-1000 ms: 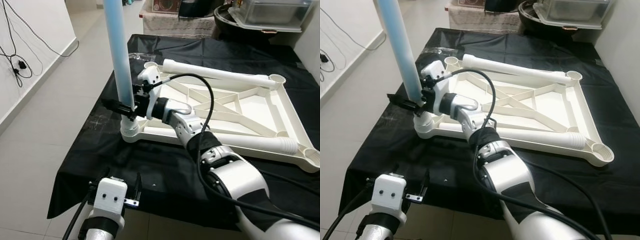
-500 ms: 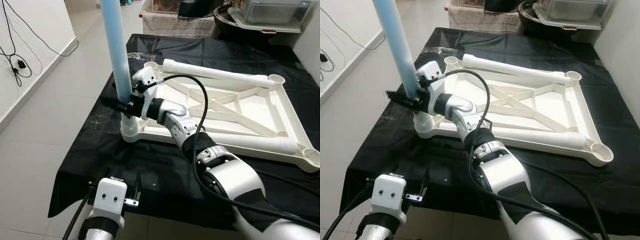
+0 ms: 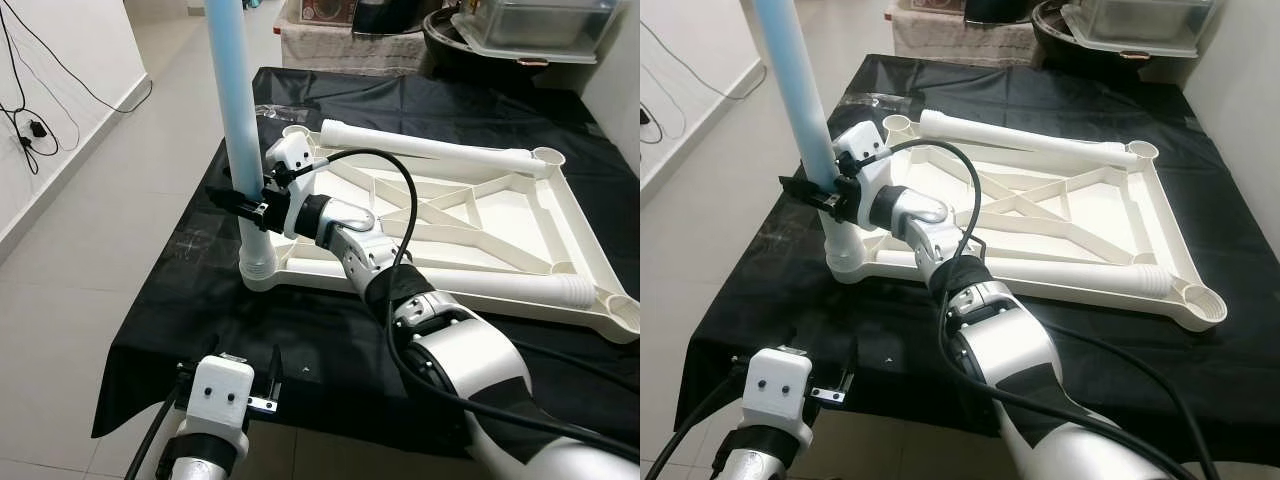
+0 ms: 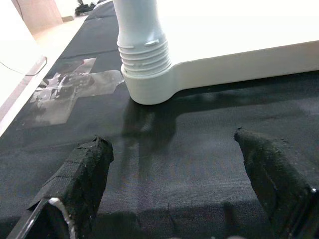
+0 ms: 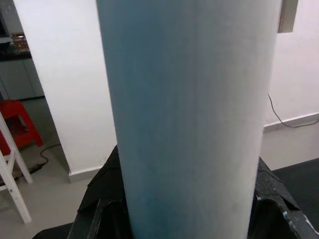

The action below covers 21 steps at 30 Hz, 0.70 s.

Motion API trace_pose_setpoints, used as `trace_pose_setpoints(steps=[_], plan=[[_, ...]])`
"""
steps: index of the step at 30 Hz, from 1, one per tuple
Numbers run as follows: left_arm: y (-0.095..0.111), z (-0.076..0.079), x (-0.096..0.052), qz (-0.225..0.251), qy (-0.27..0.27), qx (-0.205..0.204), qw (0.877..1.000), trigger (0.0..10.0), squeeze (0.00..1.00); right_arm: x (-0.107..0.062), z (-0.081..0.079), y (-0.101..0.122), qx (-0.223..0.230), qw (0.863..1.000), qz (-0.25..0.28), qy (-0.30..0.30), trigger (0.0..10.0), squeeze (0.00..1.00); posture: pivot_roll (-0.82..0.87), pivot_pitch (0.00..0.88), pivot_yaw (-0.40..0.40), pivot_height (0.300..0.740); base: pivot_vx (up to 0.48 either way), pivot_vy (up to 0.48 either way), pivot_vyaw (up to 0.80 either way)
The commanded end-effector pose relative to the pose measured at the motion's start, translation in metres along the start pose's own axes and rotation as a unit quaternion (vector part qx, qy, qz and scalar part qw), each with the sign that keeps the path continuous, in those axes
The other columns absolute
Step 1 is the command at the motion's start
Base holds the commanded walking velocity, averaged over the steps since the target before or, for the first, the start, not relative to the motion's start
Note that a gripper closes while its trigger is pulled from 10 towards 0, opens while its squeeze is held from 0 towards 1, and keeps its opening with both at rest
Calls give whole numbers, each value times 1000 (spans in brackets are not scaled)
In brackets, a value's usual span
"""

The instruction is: Building children table

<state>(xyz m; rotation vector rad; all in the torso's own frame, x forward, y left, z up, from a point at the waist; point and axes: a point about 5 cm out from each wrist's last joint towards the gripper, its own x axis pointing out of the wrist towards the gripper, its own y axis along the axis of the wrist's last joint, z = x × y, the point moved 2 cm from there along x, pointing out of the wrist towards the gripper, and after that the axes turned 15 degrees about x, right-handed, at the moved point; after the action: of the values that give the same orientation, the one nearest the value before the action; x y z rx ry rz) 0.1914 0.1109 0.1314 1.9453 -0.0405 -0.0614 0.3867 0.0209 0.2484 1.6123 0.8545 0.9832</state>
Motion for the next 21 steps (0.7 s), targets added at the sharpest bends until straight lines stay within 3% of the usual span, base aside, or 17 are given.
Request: trace_pose_setpoints(steps=[1, 8, 10, 13, 14, 16, 18, 19, 20, 21], plan=[[9, 16, -3, 8, -26, -25, 999, 10000, 0, -3, 1, -5, 6, 1000, 4, -7, 0, 0, 75, 159, -54, 740, 0, 0, 0], [7, 8, 2, 10, -15, -18, 1000, 10000, 0, -35, 27, -14, -12, 994, 42, -105, 0, 0, 71, 148, -39, 740, 0, 0, 0], [7, 8, 2, 10, -15, -18, 1000, 10000, 0, -35, 27, -14, -12, 994, 42, -105, 0, 0, 71, 148, -39, 740, 0, 0, 0], [5, 4, 5, 9, -10, -15, 1000, 10000, 0, -54, 41, -18, -32, 981, 56, -185, 0, 0, 64, 142, -31, 740, 0, 0, 0], [5, 4, 5, 9, -10, -15, 1000, 10000, 0, -54, 41, -18, -32, 981, 56, -185, 0, 0, 64, 142, -31, 740, 0, 0, 0], [4, 1, 7, 10, -5, -13, 1000, 10000, 0, -72, 55, -25, -61, 956, 46, -284, 0, 0, 63, 137, -26, 740, 0, 0, 0], [4, 1, 7, 10, -5, -13, 1000, 10000, 0, -72, 55, -25, -61, 956, 46, -284, 0, 0, 63, 137, -26, 740, 0, 0, 0], [4, 0, 8, 10, -5, -13, 1000, 10000, 0, -80, 61, -27, -70, 939, 38, -336, 0, 0, 61, 136, -25, 740, 0, 0, 0], [4, 0, 9, 11, -5, -13, 1000, 10000, 0, -89, 67, -28, -66, 911, 40, -405, 0, 0, 61, 133, -25, 740, 0, 0, 0], [4, 0, 9, 11, -5, -13, 1000, 10000, 0, -89, 67, -28, -66, 911, 40, -405, 0, 0, 61, 133, -25, 740, 0, 0, 0]])
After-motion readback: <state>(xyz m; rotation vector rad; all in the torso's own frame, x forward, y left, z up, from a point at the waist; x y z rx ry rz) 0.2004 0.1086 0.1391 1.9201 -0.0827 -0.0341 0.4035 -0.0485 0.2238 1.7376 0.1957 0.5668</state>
